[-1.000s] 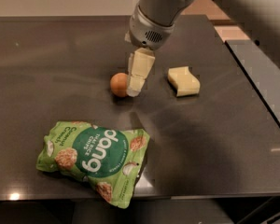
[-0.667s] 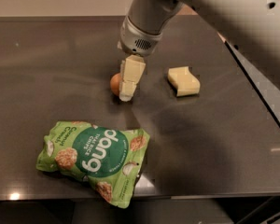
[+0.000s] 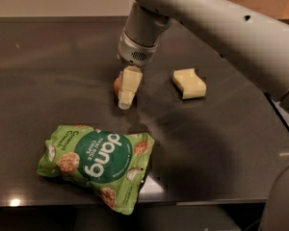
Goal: Move orange near green rice chip bag
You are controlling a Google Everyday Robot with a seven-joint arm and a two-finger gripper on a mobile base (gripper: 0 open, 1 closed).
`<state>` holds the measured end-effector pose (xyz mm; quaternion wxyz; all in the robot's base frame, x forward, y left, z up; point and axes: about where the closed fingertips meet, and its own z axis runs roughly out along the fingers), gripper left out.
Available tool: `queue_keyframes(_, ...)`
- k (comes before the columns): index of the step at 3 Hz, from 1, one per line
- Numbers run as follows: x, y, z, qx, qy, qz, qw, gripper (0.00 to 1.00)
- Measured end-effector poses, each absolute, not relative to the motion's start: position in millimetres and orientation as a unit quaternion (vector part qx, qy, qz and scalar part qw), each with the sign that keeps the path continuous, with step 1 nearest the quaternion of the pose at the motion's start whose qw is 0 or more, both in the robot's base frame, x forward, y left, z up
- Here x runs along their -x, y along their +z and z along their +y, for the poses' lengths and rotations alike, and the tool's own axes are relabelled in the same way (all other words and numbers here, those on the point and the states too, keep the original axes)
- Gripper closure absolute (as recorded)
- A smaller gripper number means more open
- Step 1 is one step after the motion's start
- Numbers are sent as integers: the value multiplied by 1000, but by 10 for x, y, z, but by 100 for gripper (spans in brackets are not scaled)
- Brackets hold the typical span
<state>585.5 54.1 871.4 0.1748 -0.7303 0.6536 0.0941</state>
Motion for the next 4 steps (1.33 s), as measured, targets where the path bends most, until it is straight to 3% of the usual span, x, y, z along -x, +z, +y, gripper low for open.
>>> queue_keyframes(1,-5933,8581,576,732,93,654,169,0)
queue_keyframes(2,-5969,8523,571,733,96,652,167,18)
queue_keyframes(4,-5961,8607,466,737,97,645,174,64)
